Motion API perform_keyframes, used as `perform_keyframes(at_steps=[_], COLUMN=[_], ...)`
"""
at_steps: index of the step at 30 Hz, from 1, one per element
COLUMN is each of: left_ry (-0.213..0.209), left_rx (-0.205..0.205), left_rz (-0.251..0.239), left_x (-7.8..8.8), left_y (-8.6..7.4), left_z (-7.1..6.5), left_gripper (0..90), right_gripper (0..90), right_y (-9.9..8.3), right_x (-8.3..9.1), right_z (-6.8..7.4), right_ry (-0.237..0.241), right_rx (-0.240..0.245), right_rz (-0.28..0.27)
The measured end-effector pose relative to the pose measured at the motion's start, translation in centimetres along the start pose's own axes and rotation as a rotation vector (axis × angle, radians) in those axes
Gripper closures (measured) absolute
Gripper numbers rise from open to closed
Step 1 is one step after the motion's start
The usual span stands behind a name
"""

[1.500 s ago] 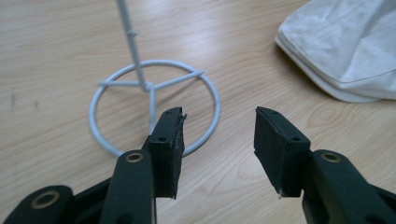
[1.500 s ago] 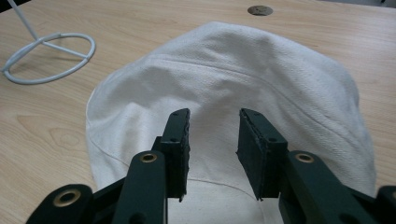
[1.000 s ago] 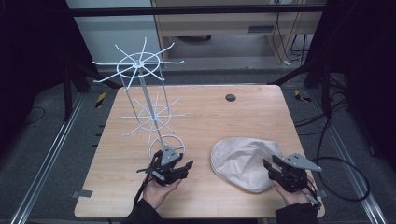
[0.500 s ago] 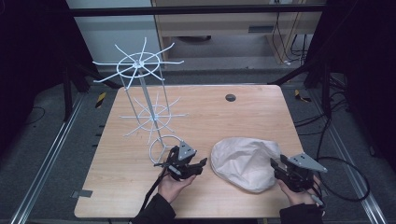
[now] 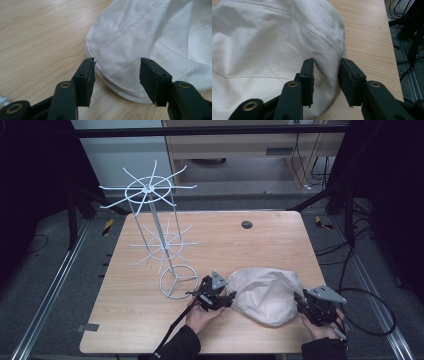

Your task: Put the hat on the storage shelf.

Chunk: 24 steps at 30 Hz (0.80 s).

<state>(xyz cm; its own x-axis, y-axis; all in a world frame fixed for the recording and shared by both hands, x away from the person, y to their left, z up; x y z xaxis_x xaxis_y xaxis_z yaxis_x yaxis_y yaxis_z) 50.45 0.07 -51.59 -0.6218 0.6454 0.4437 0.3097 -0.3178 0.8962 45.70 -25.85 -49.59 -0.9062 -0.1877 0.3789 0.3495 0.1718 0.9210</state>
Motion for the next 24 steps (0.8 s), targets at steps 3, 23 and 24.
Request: perform_keyframes(at_steps=[3, 23, 24], left_ry=[0.000, 0.006, 0.009], left_rx=[-0.007, 0.054, 0.055], left_rz=[0.010, 0.080, 0.079], left_x=[-0.6, -1.1, -1.1], left_y=[-0.2, -0.9, -0.9], left_z=[-0.3, 0.2, 0.1], left_gripper=[46.4, 82.7, 84.6], right_gripper=[68.4, 87.9, 88.0], right_y=[-0.1, -0.5, -0.5], right_x=[-0.1, -1.2, -1.3], right_z=[0.0, 0.3, 0.3], right_ry=[0.000, 0.038, 0.040], right_rx=[0.002, -0.010, -0.012], right_rz=[0.005, 0.052, 0.057])
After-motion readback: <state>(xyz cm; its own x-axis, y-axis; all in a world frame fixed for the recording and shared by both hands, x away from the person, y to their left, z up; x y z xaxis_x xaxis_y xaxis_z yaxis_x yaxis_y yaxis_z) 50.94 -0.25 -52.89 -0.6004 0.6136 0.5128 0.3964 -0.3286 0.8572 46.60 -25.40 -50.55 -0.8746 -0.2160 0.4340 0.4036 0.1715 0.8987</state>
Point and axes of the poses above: each handheld gripper's, and its own axes: x roughly backward along the jaws, y roughly out of its top, z roughly to its left, the point moved 7 cm from there along -x, roughly forward along the jaws, and after that the axes turned 13 degrees about -z, right-handed, at the moved point
